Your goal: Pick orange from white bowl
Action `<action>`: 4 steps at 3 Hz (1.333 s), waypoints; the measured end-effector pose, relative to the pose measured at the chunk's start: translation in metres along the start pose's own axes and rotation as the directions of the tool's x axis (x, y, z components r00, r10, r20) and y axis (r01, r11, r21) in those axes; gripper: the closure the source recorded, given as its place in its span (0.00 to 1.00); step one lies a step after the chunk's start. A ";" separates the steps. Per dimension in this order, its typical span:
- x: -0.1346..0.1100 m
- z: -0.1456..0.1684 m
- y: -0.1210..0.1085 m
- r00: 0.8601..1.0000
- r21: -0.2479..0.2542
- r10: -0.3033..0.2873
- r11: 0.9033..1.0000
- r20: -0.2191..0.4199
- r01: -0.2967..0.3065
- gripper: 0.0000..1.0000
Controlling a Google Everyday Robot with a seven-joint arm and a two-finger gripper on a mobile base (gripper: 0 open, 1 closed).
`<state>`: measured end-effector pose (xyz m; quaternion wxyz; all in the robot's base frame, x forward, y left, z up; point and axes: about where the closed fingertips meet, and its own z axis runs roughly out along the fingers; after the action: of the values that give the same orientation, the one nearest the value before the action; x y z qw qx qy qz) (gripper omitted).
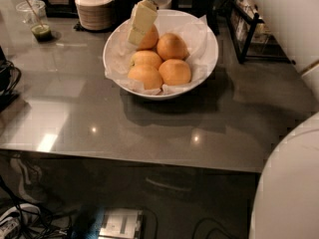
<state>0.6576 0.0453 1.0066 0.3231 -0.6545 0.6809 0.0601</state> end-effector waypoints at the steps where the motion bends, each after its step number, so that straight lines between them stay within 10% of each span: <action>1: 0.000 0.000 0.000 1.000 0.000 0.000 1.000 0.000 0.000 0.00; 4: 0.028 0.042 -0.010 0.981 0.036 0.179 0.983 0.072 -0.182 0.00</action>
Offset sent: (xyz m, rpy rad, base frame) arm 0.0213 -0.0115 -0.0221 0.0850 0.0274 -0.0903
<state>0.6841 0.0418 0.9624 0.3532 -0.5805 0.7273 0.0970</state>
